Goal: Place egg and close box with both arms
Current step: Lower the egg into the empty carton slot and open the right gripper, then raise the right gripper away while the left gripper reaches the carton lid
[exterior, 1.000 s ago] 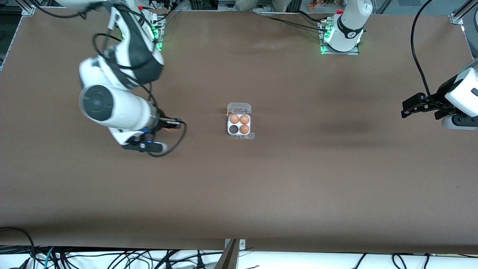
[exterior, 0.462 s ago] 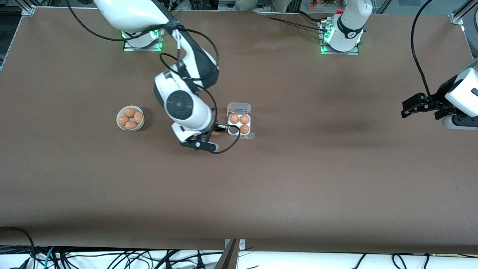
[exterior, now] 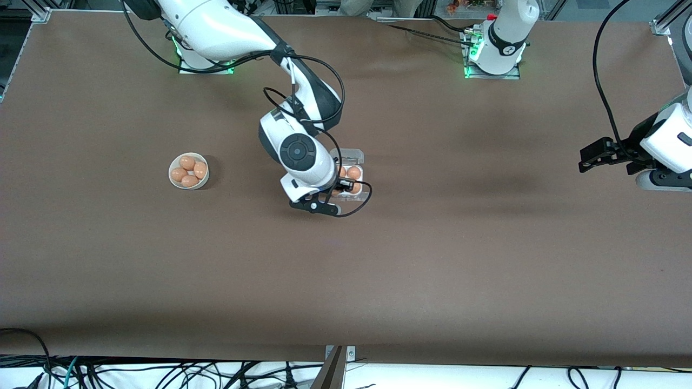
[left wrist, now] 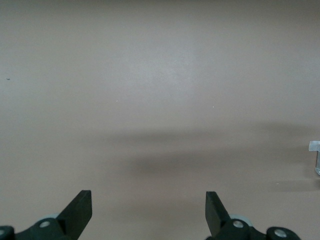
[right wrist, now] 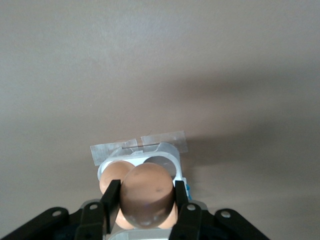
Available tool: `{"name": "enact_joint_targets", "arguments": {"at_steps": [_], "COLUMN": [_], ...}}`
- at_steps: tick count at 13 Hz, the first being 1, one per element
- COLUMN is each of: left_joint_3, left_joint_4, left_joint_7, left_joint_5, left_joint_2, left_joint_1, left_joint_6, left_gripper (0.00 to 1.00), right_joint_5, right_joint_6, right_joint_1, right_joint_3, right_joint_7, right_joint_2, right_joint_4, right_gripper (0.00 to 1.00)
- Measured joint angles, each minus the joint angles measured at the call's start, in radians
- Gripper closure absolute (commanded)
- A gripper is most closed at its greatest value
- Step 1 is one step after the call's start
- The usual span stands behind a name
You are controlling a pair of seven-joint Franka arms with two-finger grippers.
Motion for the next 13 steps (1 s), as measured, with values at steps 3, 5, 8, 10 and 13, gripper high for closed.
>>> {"name": "enact_joint_targets", "arguments": {"at_steps": [3, 5, 8, 10, 13], "left_joint_3": [0.0, 0.0, 0.0, 0.0, -0.001], "left_joint_4": [0.0, 0.0, 0.0, 0.0, 0.0], "left_joint_7": [0.0, 0.0, 0.0, 0.0, 0.0], "left_joint_5": [0.0, 0.0, 0.0, 0.0, 0.0], "left_joint_2": [0.0, 0.0, 0.0, 0.0, 0.001], "left_joint_1": [0.0, 0.0, 0.0, -0.002, -0.006], "left_joint_6": [0.0, 0.0, 0.0, 0.0, 0.0], "left_gripper": [0.0, 0.0, 0.0, 0.0, 0.0], "right_joint_5": [-0.029, -0.032, -0.032, -0.034, -0.035], "right_joint_6": [0.015, 0.023, 0.03, 0.036, 0.039], "right_joint_1": [0.016, 0.017, 0.026, 0.037, 0.039], "right_joint_3": [-0.001, -0.003, -0.003, -0.003, -0.004], "right_joint_7": [0.043, 0.053, 0.072, 0.088, 0.102], "right_joint_2": [0.023, 0.029, 0.04, 0.048, 0.05], "right_joint_4": [0.0, 0.0, -0.001, -0.001, -0.001], "right_gripper": [1.0, 1.0, 0.99, 0.15, 0.0]}}
